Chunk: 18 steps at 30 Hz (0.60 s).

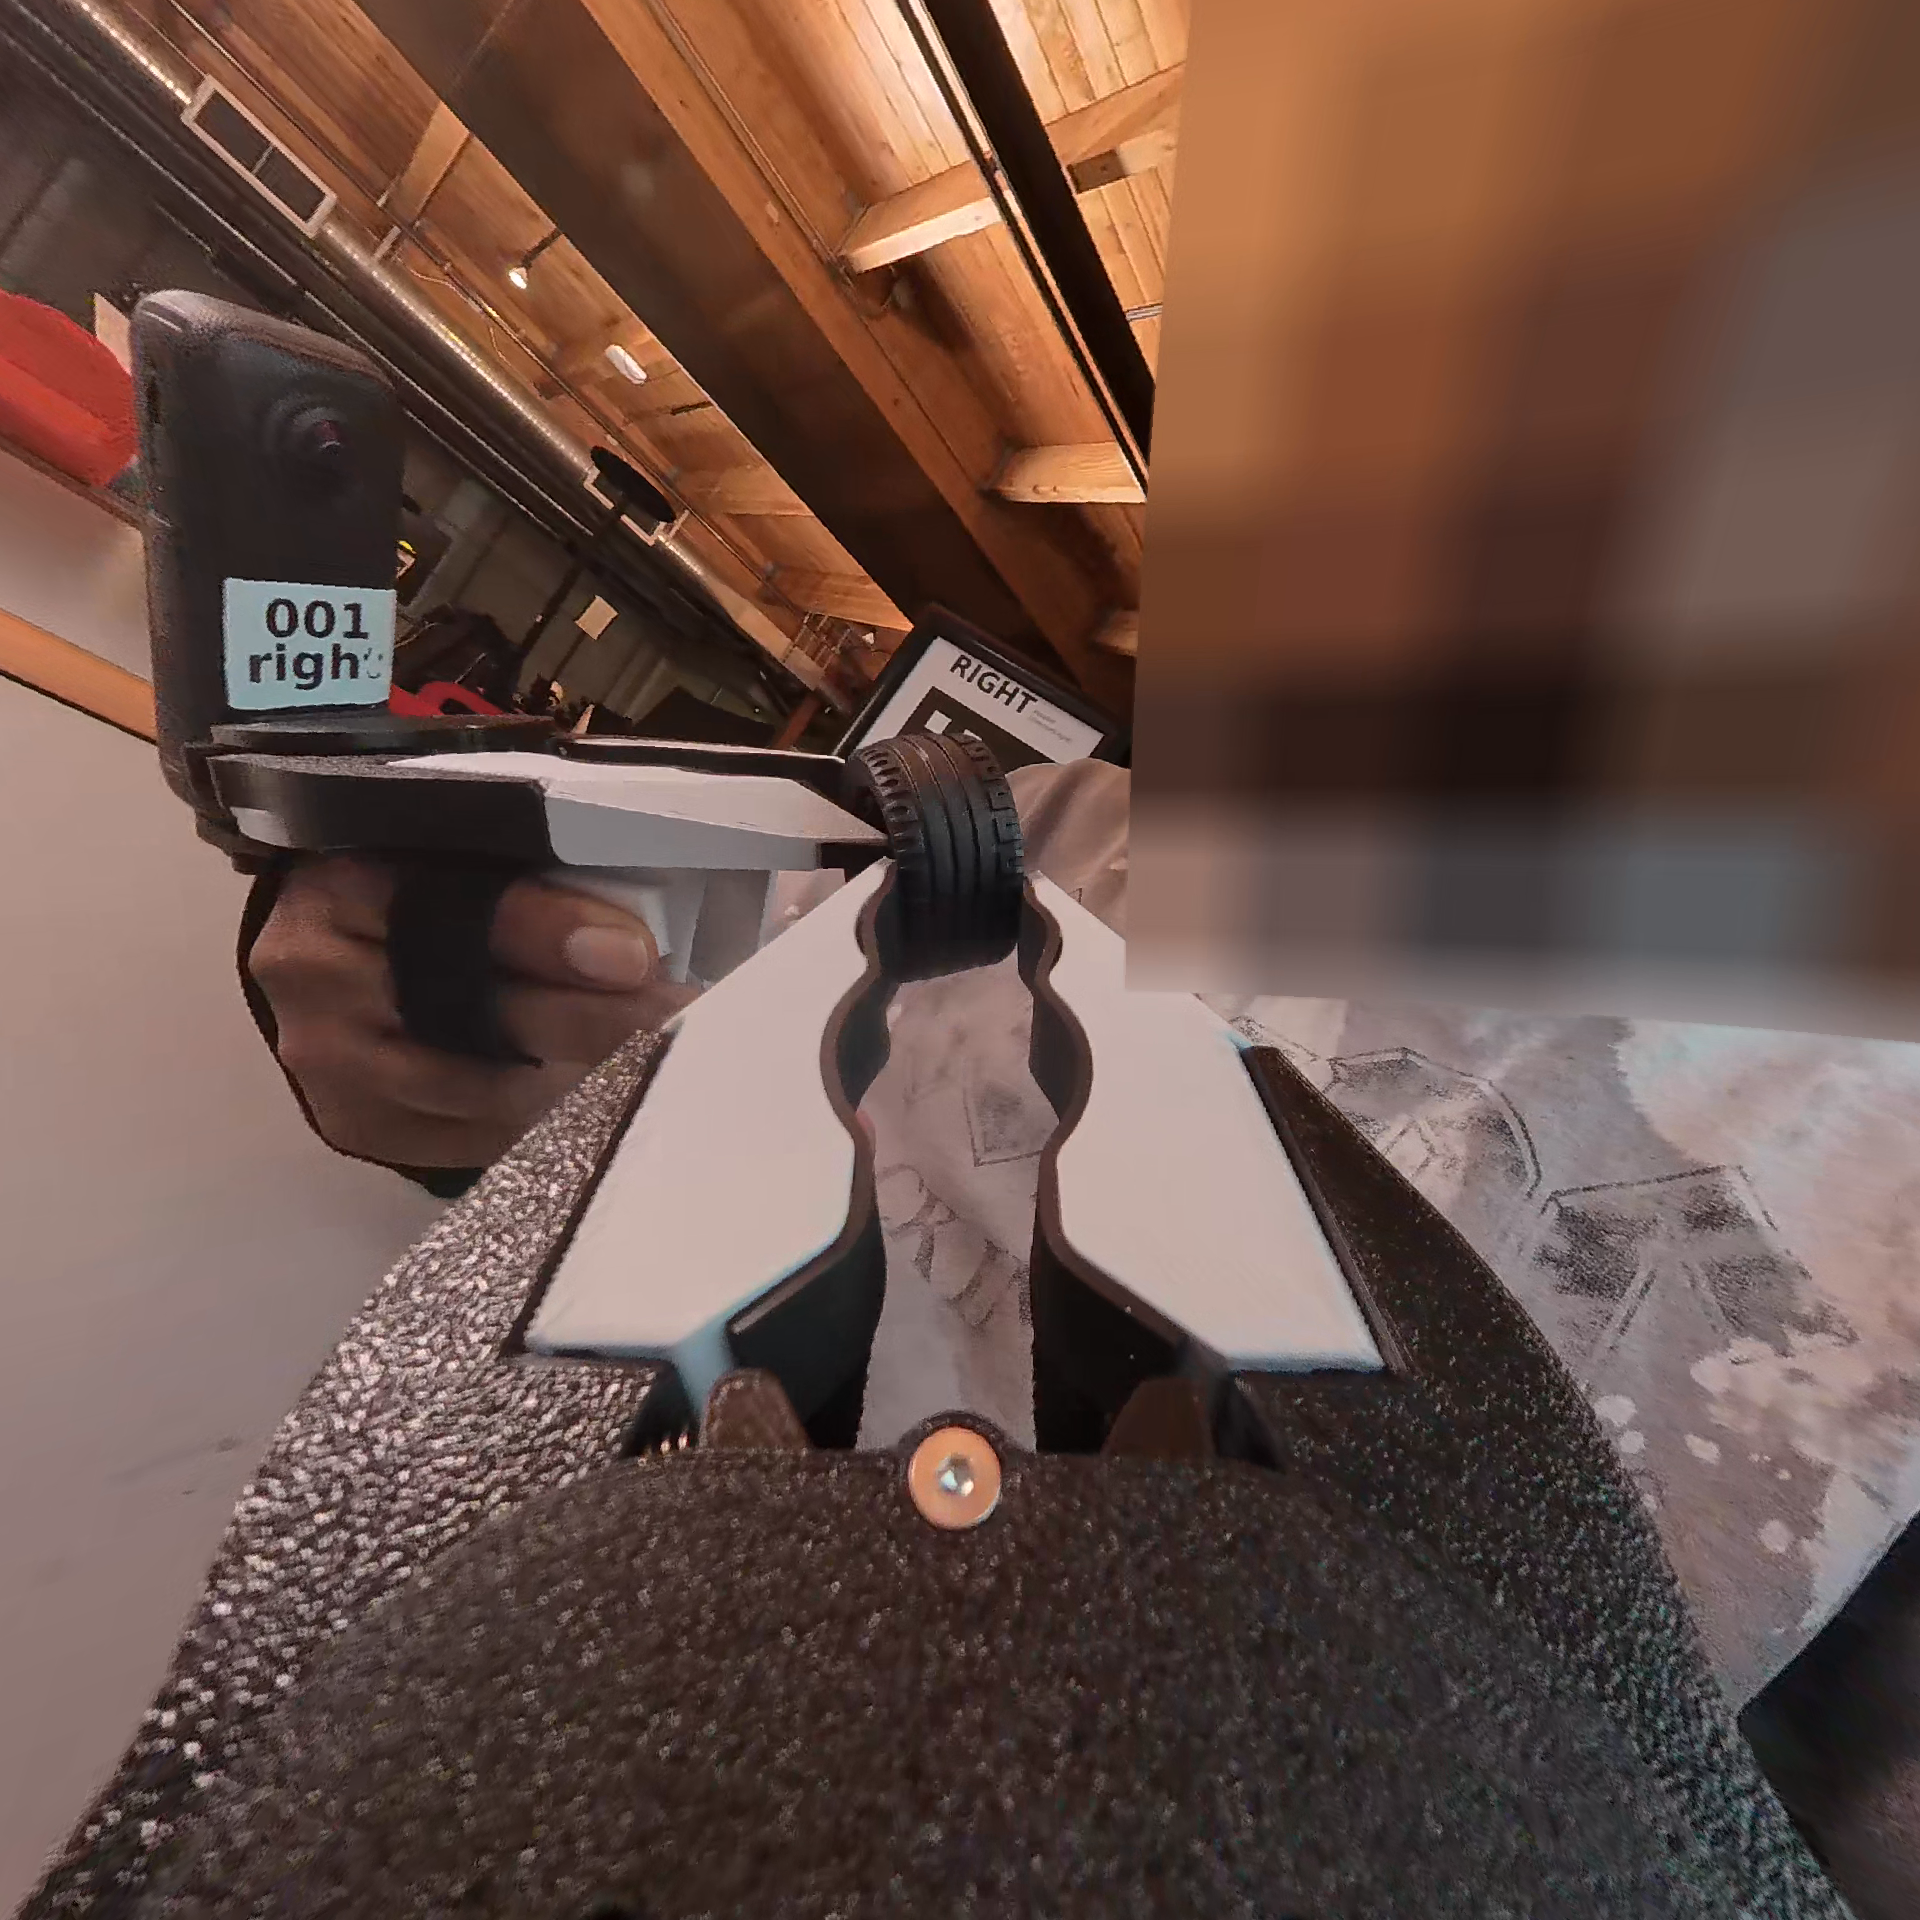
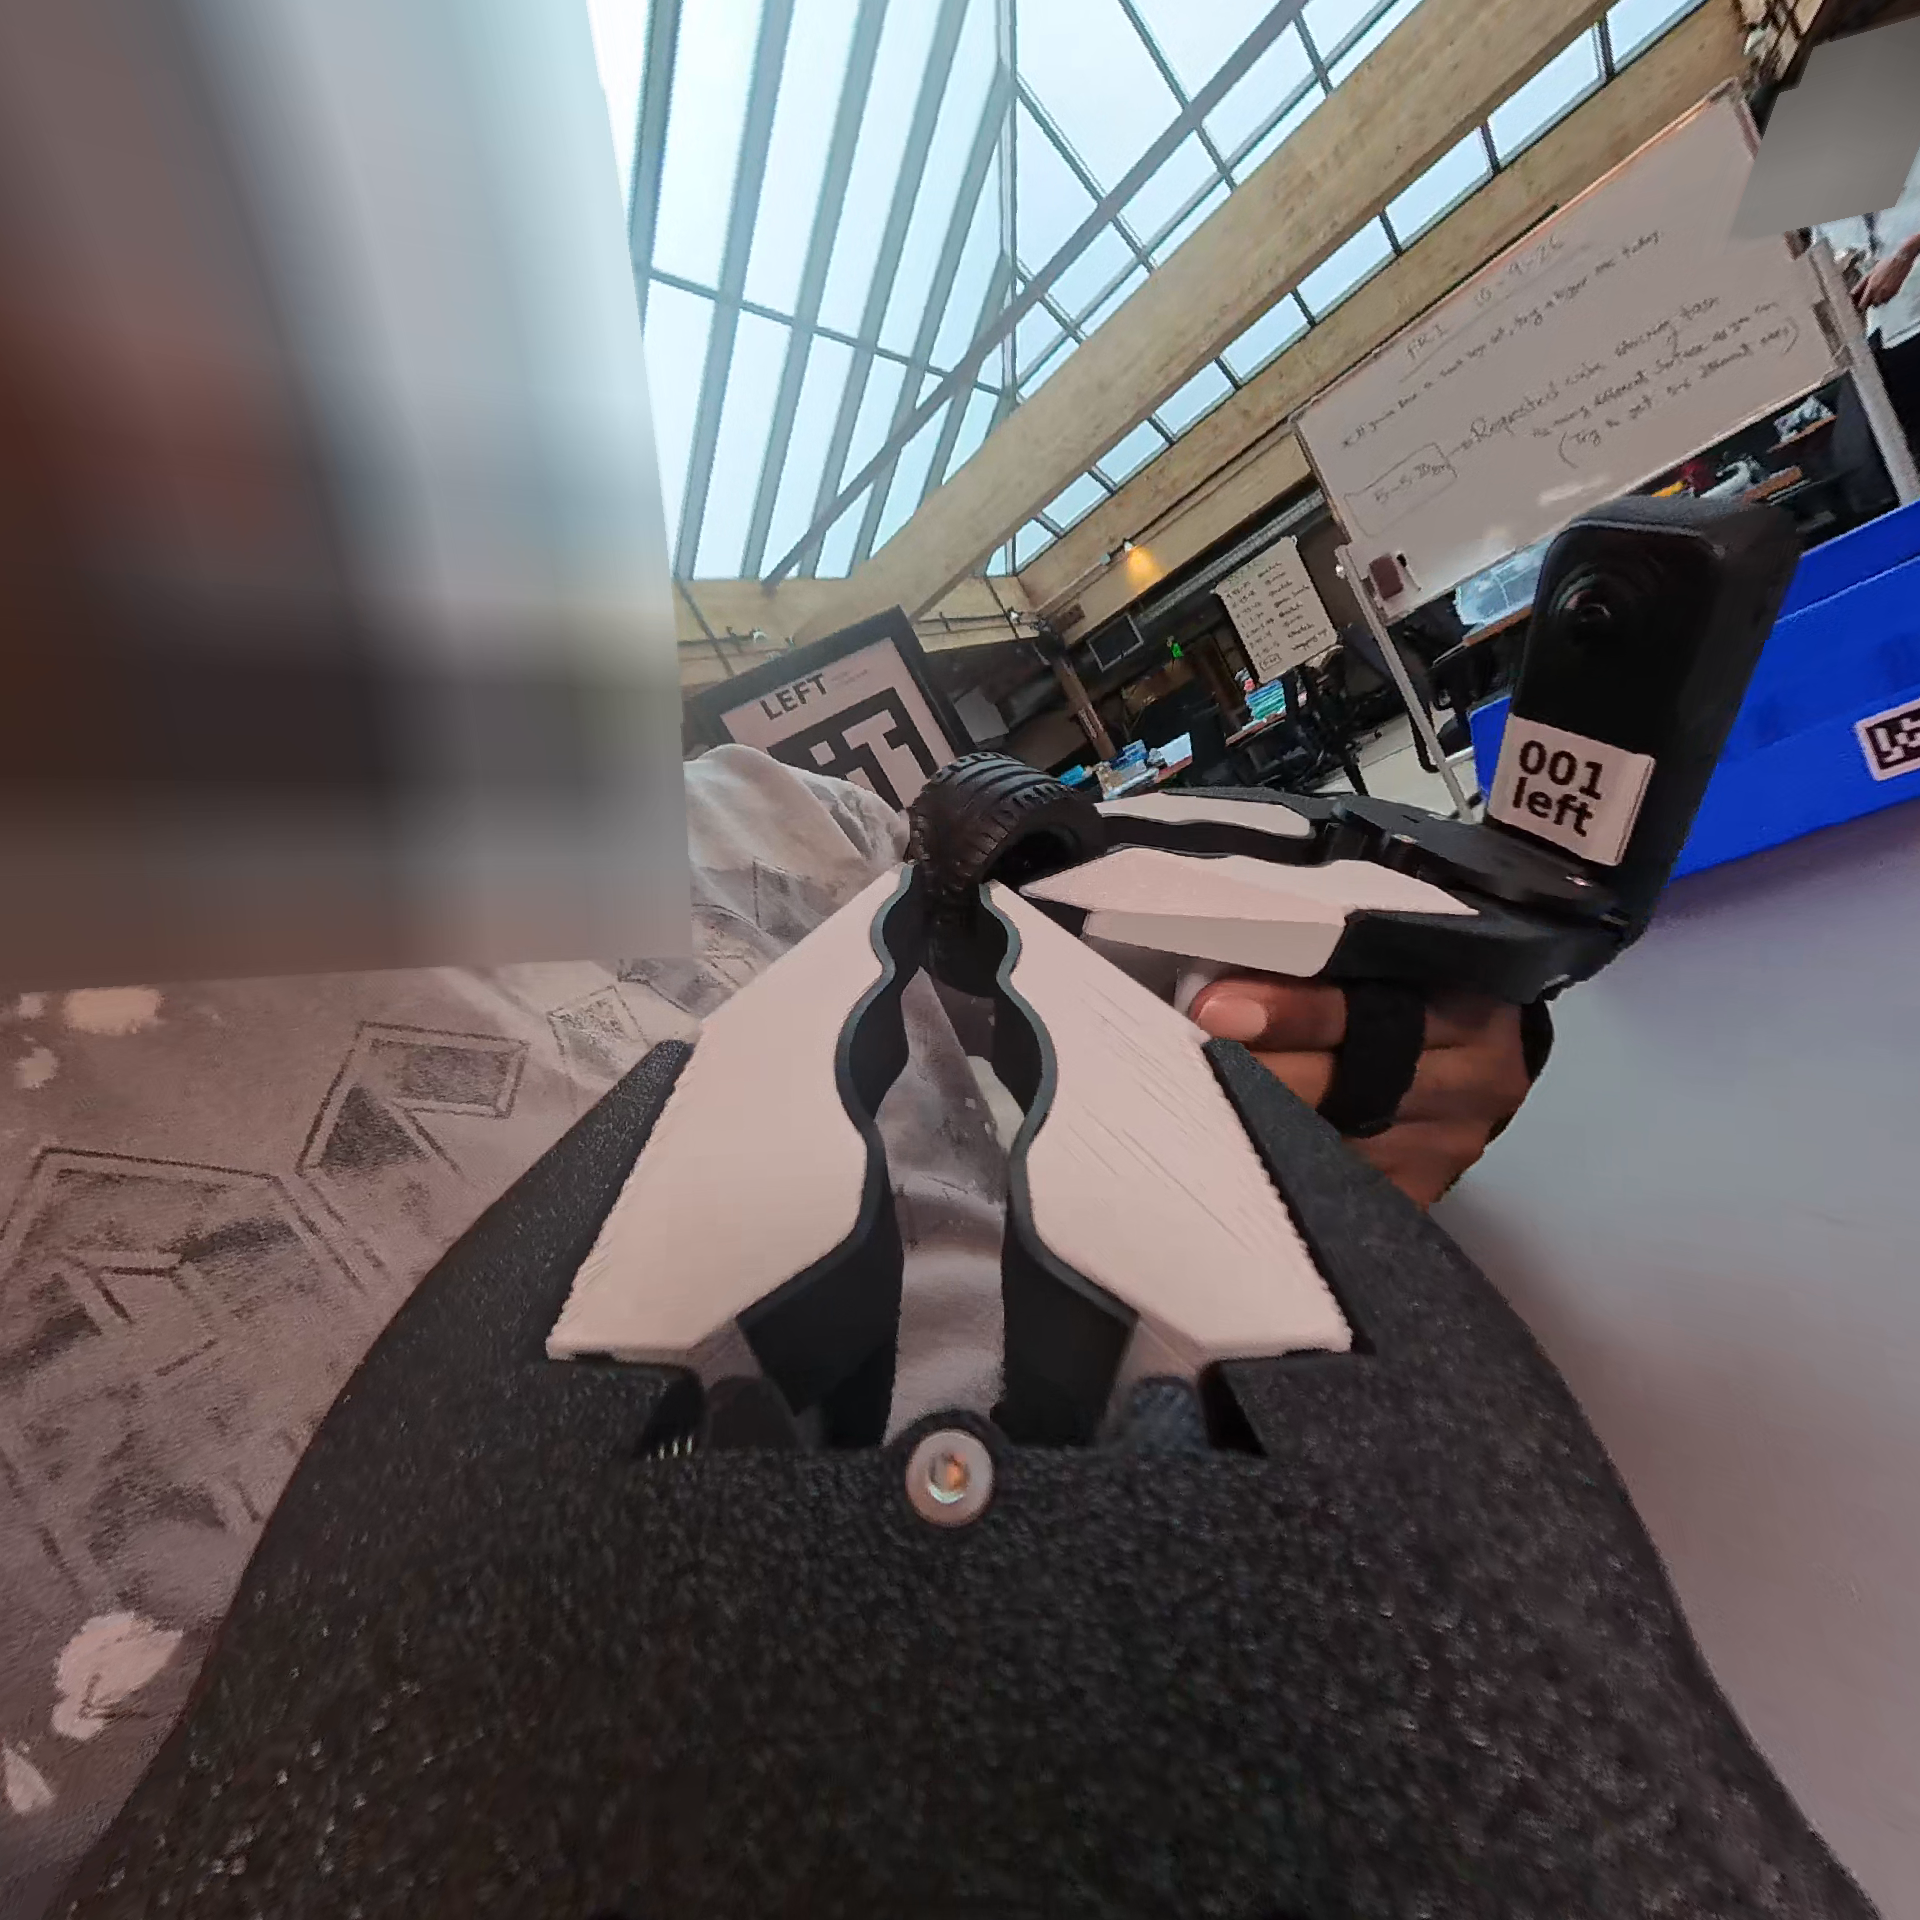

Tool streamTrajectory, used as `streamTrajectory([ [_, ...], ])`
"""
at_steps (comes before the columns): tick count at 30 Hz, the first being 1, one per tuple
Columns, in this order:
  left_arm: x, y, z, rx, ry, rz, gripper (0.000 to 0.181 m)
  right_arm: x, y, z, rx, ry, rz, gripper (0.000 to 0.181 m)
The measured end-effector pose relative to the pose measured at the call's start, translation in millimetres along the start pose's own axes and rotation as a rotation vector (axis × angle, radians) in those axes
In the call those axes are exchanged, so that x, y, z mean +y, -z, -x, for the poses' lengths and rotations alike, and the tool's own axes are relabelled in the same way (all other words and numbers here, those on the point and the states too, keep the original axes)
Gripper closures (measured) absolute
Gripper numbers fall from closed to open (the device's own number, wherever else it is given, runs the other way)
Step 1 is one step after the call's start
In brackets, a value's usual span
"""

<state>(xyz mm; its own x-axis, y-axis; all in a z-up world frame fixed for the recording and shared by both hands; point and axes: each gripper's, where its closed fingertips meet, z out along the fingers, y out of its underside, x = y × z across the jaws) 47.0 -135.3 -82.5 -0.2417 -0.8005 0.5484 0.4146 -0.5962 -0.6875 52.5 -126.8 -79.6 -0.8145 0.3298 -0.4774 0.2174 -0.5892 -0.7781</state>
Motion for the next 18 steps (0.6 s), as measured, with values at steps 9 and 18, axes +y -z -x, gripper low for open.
streamTrajectory([
  [9,-6,9,16,-0.153,-0.123,0.017,0.165,-7,19,-22,0.252,0.137,0.103,0.174],
  [18,-6,9,5,-0.112,-0.197,0.062,0.167,-14,39,-46,0.546,0.185,0.157,0.181],
])
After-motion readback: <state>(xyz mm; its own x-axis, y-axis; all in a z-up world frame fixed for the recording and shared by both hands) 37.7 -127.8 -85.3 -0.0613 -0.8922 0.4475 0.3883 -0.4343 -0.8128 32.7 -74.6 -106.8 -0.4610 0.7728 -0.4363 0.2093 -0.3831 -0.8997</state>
